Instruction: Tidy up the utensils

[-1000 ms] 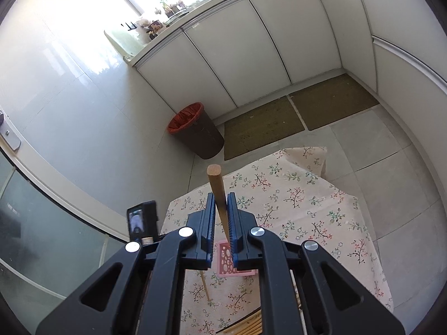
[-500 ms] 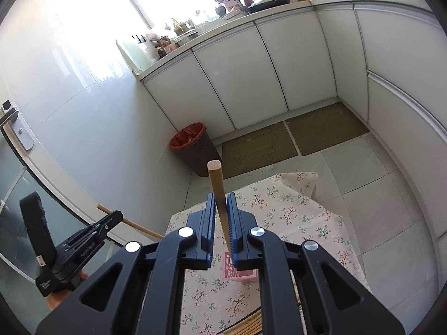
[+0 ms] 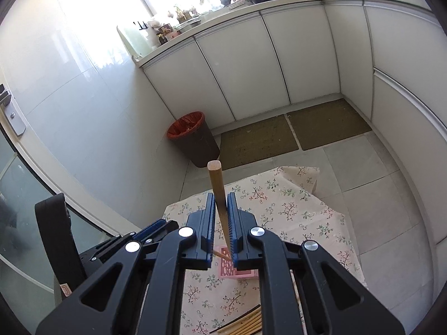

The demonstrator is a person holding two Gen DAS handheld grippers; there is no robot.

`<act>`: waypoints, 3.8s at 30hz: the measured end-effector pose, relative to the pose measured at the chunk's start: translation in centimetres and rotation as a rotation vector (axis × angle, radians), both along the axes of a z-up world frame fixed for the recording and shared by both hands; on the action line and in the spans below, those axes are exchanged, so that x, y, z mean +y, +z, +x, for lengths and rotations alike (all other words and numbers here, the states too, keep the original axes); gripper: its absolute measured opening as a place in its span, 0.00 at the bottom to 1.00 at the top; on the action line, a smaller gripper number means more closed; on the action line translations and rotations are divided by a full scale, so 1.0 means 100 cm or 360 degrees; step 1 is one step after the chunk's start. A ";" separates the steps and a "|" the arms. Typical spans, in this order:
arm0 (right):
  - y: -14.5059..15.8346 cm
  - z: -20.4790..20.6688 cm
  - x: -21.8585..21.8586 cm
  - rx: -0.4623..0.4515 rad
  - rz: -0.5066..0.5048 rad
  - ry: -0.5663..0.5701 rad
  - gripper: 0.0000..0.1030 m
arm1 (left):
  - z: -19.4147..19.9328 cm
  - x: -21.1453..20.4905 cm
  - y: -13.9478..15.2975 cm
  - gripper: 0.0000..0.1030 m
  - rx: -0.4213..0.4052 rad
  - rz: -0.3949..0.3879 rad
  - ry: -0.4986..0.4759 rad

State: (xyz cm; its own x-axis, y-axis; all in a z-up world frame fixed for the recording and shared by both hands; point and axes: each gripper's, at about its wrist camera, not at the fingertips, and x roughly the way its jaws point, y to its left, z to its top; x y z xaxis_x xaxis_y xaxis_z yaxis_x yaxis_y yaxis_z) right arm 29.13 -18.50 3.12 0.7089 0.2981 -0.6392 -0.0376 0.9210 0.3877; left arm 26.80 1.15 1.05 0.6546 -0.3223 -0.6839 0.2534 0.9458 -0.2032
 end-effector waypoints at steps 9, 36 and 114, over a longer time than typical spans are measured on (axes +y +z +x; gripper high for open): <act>-0.024 0.015 0.014 0.0049 -0.0037 0.0023 0.10 | -0.025 0.049 0.037 0.55 -0.0171 -0.0265 0.0164; -0.031 -0.038 0.007 -0.0092 -0.0254 -0.0163 0.59 | -0.063 0.049 0.009 0.69 -0.0102 -0.0206 0.0255; -0.286 -0.049 -0.066 0.0969 0.0115 -0.0425 0.77 | -0.084 -0.062 -0.144 0.07 0.0386 0.0476 -0.0368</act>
